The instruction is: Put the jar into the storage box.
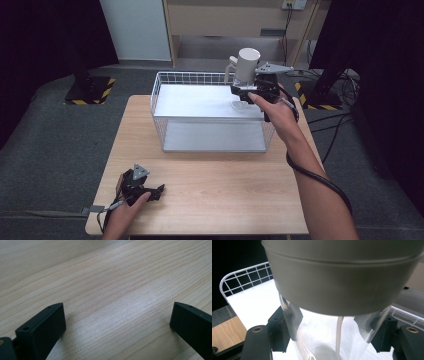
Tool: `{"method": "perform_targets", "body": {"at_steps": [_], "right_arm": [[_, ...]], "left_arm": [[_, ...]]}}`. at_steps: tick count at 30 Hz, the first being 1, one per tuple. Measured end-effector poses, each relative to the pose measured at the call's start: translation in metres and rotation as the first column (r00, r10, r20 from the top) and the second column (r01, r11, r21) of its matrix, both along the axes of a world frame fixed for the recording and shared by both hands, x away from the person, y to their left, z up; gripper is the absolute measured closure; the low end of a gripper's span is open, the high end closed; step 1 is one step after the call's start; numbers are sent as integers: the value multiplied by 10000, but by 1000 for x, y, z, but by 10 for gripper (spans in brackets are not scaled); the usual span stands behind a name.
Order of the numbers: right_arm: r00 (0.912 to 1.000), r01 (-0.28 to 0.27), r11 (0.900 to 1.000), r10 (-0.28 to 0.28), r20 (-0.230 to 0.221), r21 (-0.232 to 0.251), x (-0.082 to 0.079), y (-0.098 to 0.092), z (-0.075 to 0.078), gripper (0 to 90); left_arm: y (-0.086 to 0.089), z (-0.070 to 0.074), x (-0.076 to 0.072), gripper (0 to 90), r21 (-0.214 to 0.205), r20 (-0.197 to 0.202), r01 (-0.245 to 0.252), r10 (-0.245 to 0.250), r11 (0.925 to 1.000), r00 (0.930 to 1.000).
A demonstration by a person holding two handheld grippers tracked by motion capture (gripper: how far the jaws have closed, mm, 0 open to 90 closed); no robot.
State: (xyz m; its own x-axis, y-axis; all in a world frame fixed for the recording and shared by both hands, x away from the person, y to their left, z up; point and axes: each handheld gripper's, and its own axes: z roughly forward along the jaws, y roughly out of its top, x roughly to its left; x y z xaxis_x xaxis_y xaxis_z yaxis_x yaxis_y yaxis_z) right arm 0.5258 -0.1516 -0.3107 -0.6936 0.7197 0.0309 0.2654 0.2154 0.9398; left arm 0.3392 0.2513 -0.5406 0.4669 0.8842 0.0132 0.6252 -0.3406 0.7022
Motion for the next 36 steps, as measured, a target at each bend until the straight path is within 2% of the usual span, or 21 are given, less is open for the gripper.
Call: {"method": "perform_targets", "body": {"at_steps": [16,25,27,28,31,36], "right_arm": [[9999,-25,9999,23,-144,-146,0,0,-8,312],[10000,31,10000,-31,-65,16,-1,1,-11,303],[9999,35,10000,-34,-140,47,0,1,-12,264],[9999,61,9999,-59,-132,125,0,1,-12,201],[9997,236,9996,-238,87,169,-1,-1,-12,126],[9993,208,9996,-215,310,212,-9,-7,-10,90]], "left_arm": [[0,0,0,0,-3,-1,-1,1,10000,10000],[0,0,0,0,-4,1,-2,2,10000,10000],[0,0,0,0,-2,1,-1,1,10000,10000],[0,0,0,0,-5,1,-3,3,10000,10000],[0,0,0,0,-3,0,-1,1,10000,10000],[0,0,0,0,-4,-5,-2,2,10000,10000]]}}
